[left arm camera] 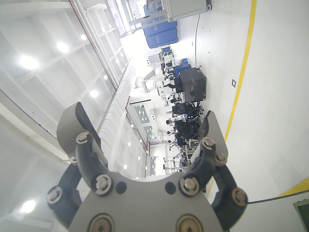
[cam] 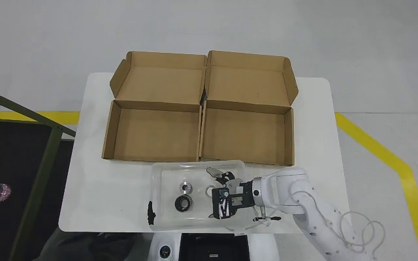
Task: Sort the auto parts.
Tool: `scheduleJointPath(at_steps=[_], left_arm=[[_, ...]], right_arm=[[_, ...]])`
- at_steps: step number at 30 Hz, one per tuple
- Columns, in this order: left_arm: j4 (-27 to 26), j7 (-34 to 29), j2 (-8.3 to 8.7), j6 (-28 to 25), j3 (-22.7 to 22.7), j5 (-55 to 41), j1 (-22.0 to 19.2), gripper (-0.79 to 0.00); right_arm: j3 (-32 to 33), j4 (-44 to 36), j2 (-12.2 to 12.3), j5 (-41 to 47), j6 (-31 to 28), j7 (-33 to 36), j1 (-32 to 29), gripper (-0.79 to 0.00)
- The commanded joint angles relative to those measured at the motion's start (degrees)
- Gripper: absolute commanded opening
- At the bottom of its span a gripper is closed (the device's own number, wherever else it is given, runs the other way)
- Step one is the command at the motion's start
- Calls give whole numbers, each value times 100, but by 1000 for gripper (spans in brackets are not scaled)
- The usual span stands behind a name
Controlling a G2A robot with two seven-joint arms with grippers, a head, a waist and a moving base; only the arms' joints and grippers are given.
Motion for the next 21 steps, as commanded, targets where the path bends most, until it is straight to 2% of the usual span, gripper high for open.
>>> scheduleJointPath(at_steps=[1,2,7,11,14,16,17,20,21], left_arm=[[0,0,0,0,0,0,0,0],[0,0,0,0,0,0,0,0],[0,0,0,0,0,0,0,0],[0,0,0,0,0,0,0,0],[0,0,0,0,0,0,0,0],[0,0,0,0,0,0,0,0],[0,0,0,0,0,0,0,0],[0,0,0,0,0,0,0,0],[0,0,0,0,0,0,0,0]], right_arm=[[-3,47,20,34,0,10,16,-43],[-7,72,30,51,0,10,27,-86],[-54,236,52,90,9,-12,97,-135],[-134,389,47,61,107,-22,178,-246],[-228,504,39,48,136,-8,242,-237],[-283,575,33,48,159,-17,286,-305],[-306,604,31,47,169,-27,306,-400],[-365,677,27,46,183,-59,355,-474],[-380,691,27,46,179,-71,371,-548]])
